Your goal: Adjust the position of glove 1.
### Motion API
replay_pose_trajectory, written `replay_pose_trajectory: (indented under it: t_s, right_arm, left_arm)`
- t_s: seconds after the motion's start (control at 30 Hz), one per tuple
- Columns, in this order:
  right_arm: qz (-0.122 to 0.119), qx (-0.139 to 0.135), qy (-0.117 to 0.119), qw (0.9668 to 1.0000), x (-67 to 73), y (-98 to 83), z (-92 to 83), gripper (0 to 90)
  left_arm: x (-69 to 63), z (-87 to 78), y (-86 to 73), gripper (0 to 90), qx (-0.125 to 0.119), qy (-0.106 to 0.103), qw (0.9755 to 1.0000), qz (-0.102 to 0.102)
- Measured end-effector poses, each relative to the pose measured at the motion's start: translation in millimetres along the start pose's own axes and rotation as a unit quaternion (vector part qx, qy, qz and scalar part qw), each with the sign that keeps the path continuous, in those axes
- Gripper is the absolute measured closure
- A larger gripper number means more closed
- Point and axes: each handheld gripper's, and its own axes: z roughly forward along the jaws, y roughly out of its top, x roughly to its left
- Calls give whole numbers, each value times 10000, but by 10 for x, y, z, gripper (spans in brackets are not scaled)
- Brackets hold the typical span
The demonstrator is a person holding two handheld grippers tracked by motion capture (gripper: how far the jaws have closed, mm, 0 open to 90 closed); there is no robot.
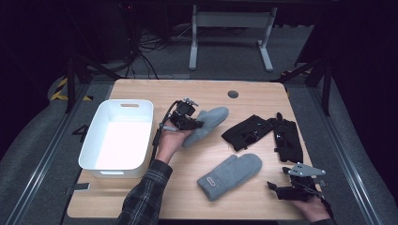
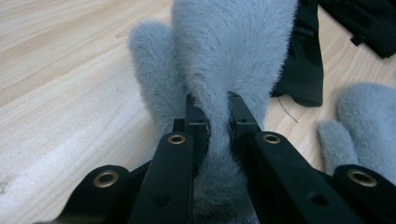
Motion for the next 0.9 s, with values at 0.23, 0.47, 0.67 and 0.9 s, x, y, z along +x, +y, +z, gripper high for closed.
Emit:
replay_pose_trajectory:
  t_s: [0.23,0.47,0.67,0.9]
  right_arm:
    - [-3,-1,-3,10000,0,0,0,141]
    - [-3,-3,-3,10000,1,0,0,141]
    - [-1,-3,-3,10000,1,0,0,141]
    - [-8,-8,14,10000,-3,7,10,141]
  left_arm:
    - [-190,-33,-34,829,108,-88,9998,170]
    - [-401,-79,-69,829,68,-288,9991,288]
    - [-603,-112,-120,829,106,-366,9987,352]
    - [-844,-109,-239,829,165,-466,9981,365]
